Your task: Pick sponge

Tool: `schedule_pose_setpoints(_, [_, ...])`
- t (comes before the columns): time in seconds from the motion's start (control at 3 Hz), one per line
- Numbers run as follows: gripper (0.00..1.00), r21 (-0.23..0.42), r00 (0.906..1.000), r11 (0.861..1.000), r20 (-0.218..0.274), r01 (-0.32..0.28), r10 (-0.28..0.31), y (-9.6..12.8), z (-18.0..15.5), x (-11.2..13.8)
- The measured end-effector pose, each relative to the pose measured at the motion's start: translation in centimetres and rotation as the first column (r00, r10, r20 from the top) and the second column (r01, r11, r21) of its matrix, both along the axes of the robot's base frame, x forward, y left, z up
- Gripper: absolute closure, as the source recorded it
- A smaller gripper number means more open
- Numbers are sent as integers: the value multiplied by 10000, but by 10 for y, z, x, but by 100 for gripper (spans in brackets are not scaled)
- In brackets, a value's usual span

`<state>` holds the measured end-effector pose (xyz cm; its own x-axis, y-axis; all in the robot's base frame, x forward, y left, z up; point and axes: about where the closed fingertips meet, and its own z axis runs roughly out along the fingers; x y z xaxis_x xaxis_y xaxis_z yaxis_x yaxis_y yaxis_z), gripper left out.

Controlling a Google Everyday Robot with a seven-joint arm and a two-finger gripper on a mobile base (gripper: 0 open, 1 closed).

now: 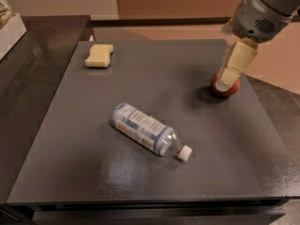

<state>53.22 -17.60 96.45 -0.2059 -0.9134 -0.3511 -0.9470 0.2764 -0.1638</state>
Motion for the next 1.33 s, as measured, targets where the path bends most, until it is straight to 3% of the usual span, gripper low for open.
schedule_pose_setpoints(0.67, [0, 611, 9977, 9978, 599, 274, -311, 63, -3, 57])
schedule_pose_setpoints(1.33, [0, 1512, 9923, 9839, 634, 957, -1063, 133, -15, 104])
